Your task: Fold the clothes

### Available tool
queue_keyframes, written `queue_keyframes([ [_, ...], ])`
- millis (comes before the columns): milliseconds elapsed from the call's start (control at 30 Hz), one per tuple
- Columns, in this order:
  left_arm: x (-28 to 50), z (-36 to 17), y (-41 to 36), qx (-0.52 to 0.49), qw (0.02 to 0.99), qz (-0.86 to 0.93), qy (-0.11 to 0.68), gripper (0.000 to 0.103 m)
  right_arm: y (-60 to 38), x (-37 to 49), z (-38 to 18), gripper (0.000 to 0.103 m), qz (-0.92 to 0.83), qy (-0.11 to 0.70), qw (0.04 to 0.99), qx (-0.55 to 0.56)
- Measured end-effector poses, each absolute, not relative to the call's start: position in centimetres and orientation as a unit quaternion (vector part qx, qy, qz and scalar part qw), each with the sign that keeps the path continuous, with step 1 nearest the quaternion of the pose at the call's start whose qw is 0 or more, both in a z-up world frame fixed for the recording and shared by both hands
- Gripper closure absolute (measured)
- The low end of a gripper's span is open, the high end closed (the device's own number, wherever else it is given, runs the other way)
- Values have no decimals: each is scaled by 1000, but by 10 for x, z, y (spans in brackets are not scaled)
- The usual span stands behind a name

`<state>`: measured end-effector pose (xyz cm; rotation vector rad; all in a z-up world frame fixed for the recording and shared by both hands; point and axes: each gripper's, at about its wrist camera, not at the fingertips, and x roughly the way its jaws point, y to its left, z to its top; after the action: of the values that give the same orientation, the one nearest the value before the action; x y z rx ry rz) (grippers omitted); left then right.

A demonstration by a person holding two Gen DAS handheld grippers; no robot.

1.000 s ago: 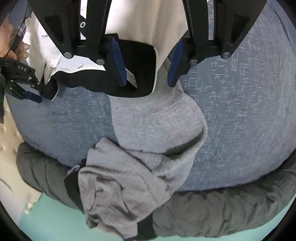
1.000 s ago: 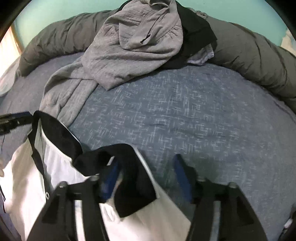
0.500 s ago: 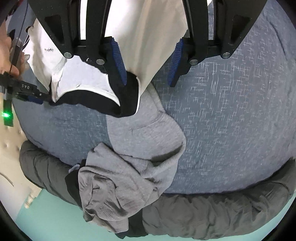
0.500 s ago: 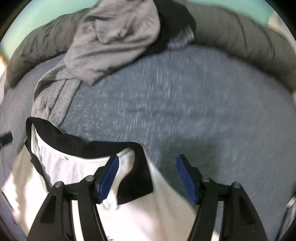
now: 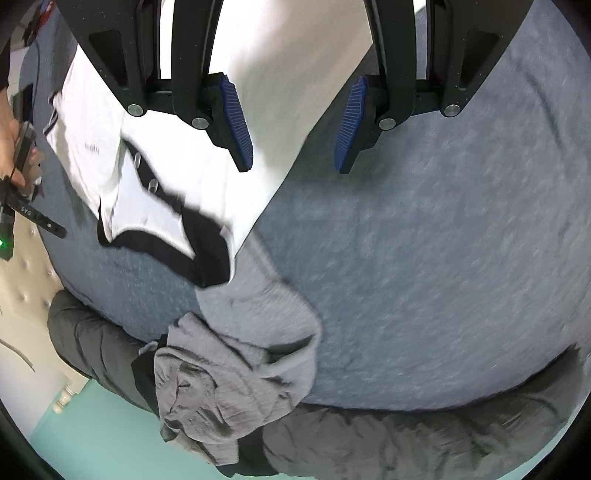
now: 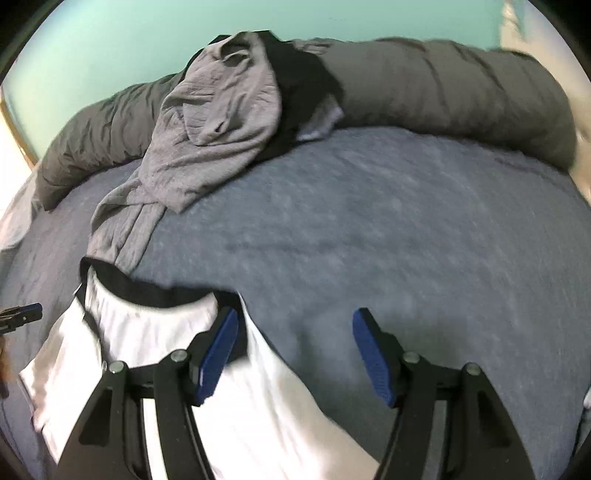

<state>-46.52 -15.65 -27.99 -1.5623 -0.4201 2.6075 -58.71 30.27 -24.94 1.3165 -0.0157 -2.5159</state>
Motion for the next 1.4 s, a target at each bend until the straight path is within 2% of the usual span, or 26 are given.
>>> queue_keyframes([
  [467,-328,-292,-254,-514,-37,832,-208,51,445,-467,-276,37,-856,-91,101,499],
  [633,-300,-304,-273,-495,-36,823,-277,51,481,-435,-289,37,-847,-116,83,512],
  [900,-293,-316,-267,-486,-16,817,-309,51,481,-427,-300,37,-844,-132,91,512],
  [967,-293,-318,-266,-484,-11,817,-311,51,482,-425,-302,48,-843,-136,93,511],
  [1033,-294,-321,-264,-484,-13,818,-309,52,482,-423,-305,67,-843,-140,95,511],
  [1067,-294,-323,-264,-483,-13,818,-311,57,482,-422,-306,71,-842,-142,96,511],
  [1100,-294,-323,-263,-483,-12,819,-310,63,482,-421,-308,82,-842,-145,97,511],
  [1133,-293,-324,-263,-482,-11,820,-309,81,482,-420,-309,85,-841,-147,98,511],
  [1167,-293,-324,-261,-484,-10,820,-305,89,482,-419,-310,89,-841,-149,99,511],
  [1233,-294,-324,-259,-487,-8,822,-297,92,482,-416,-313,96,-840,-153,101,511],
  [1267,-295,-323,-258,-487,-7,823,-292,96,481,-417,-313,96,-840,-147,102,512],
  [1400,-295,-311,-265,-471,-30,840,-270,97,488,-419,-306,97,-849,-140,88,502],
])
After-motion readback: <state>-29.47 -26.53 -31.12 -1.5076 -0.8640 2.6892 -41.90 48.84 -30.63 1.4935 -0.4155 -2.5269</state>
